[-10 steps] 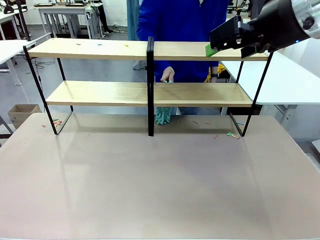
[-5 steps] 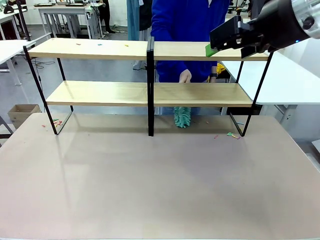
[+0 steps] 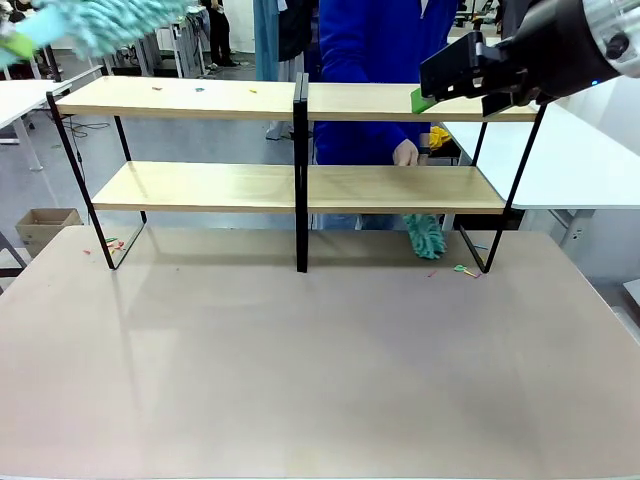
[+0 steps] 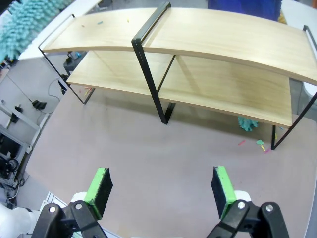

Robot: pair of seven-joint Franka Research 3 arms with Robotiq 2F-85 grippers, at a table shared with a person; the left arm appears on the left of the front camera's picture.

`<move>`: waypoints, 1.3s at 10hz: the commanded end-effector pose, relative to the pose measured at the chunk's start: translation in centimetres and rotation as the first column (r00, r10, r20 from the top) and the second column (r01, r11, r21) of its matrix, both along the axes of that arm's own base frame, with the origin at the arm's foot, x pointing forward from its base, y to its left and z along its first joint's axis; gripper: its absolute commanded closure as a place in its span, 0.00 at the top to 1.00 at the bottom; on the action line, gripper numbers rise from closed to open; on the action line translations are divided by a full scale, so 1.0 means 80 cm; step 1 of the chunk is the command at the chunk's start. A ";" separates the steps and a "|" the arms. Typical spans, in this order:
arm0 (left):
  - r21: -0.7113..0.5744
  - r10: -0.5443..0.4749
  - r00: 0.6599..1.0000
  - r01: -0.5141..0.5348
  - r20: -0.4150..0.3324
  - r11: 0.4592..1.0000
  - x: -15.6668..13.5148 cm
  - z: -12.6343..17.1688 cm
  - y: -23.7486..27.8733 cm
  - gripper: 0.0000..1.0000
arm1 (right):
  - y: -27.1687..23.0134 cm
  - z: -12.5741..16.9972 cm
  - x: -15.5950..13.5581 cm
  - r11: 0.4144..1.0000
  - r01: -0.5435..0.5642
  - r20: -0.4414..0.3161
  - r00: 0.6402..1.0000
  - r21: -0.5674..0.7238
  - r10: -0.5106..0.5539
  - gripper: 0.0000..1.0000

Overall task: Clean the shelves.
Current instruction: Clean another randomly selected level of the Shelf with the Duster.

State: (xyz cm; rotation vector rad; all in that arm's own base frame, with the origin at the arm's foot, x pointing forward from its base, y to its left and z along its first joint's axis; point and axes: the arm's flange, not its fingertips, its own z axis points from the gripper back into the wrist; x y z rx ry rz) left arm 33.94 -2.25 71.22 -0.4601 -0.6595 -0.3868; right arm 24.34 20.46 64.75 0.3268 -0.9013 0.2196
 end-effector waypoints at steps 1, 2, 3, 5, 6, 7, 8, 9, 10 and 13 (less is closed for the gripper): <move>0.040 0.121 0.992 -0.120 -0.040 0.992 0.015 -0.022 -0.057 0.13 | -0.001 0.000 0.002 1.000 -0.001 -0.001 1.000 0.007 0.001 1.00; 0.040 0.148 0.985 -0.145 -0.094 0.989 0.030 -0.028 -0.084 0.13 | -0.001 0.000 0.002 1.000 -0.001 -0.001 1.000 0.007 0.001 1.00; 0.069 0.165 0.974 -0.156 -0.154 0.985 0.041 -0.035 -0.101 0.13 | -0.001 0.000 0.002 1.000 -0.001 -0.001 1.000 0.007 0.001 1.00; 0.034 0.093 0.995 -0.091 -0.038 0.995 0.017 -0.025 -0.081 0.13 | -0.001 0.000 0.002 1.000 -0.001 -0.001 1.000 0.007 0.001 1.00; 0.057 0.119 0.988 -0.114 -0.096 0.992 0.033 -0.044 -0.110 0.13 | -0.001 0.000 0.002 1.000 -0.001 -0.001 1.000 0.007 0.001 1.00; 0.070 0.176 0.982 -0.171 -0.076 0.983 0.035 -0.056 -0.129 0.13 | -0.001 0.000 0.002 1.000 -0.001 -0.001 1.000 0.007 0.001 1.00; 0.065 0.175 0.980 -0.169 -0.098 0.983 0.041 -0.064 -0.152 0.13 | -0.001 0.000 0.002 1.000 -0.001 -0.001 1.000 0.007 0.001 1.00; 0.079 0.159 0.982 -0.151 -0.099 0.985 0.046 -0.069 -0.172 0.13 | -0.001 0.000 0.002 1.000 -0.001 -0.001 1.000 0.007 0.001 1.00; 0.090 0.173 0.980 -0.165 -0.099 0.982 0.055 -0.071 -0.183 0.13 | -0.001 0.000 0.002 1.000 -0.001 -0.001 1.000 0.007 0.001 1.00; 0.145 0.250 0.960 -0.231 -0.128 0.962 0.073 -0.081 -0.189 0.13 | -0.001 0.000 0.002 1.000 -0.001 -0.001 1.000 0.007 0.001 1.00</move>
